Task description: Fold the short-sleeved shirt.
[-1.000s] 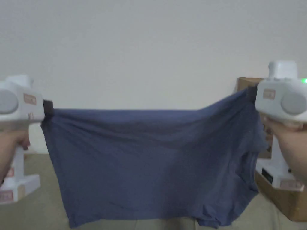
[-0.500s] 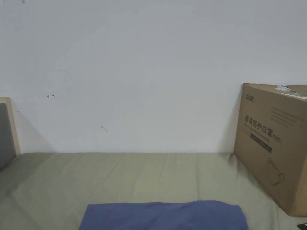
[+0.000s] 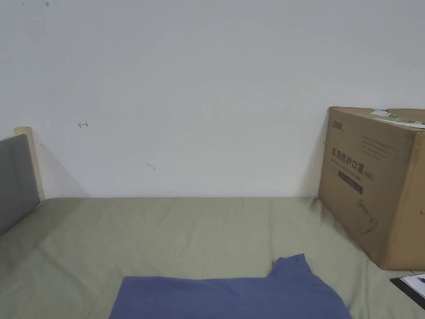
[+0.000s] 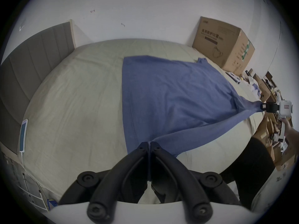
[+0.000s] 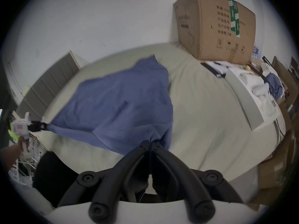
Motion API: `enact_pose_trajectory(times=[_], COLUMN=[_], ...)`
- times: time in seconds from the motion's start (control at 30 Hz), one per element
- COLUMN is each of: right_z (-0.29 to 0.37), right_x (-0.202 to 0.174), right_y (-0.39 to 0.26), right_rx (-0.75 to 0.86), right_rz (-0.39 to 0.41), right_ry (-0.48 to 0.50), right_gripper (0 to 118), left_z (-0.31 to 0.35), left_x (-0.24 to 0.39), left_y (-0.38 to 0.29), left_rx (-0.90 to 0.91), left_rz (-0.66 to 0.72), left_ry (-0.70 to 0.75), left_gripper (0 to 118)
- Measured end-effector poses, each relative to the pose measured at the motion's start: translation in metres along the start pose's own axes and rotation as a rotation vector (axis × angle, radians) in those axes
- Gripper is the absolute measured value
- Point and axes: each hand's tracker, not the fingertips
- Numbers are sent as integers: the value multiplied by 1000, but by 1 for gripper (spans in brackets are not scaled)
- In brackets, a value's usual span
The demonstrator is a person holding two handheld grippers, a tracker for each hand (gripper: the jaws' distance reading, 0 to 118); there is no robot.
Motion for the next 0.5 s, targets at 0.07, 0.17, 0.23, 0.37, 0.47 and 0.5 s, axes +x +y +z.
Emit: enact_pose_trajectory(times=[0.07,0.17,0.23,0.37,0.47,0.5], right_z=[-16,-40,-51,-65,-66,-64], right_x=[1,1,-2,-10,-14,-12], right_y=[-11,-24,-29,-32,-30,-29], right_rx=[-75,-127,-136,-186,-198,-201], right_rz=[28,23,18,-1,-5,-9], right_ry=[-53,-97,-125,-162,-197,-207], right_gripper=[1,1,1,6,56,85], left_z=[-10,-24,-30,-35,-39,-37], left_x=[4,7,7,4,6,3], left_y=[-10,-20,-24,-28,-32,-33], left_rx=[-27,-66,-67,-65,-102,-105], left_rz=[-23,-16,0,42,-19,-18], left_ry=[8,35,61,84,138,108], left_gripper=[0,0,1,14,78,97])
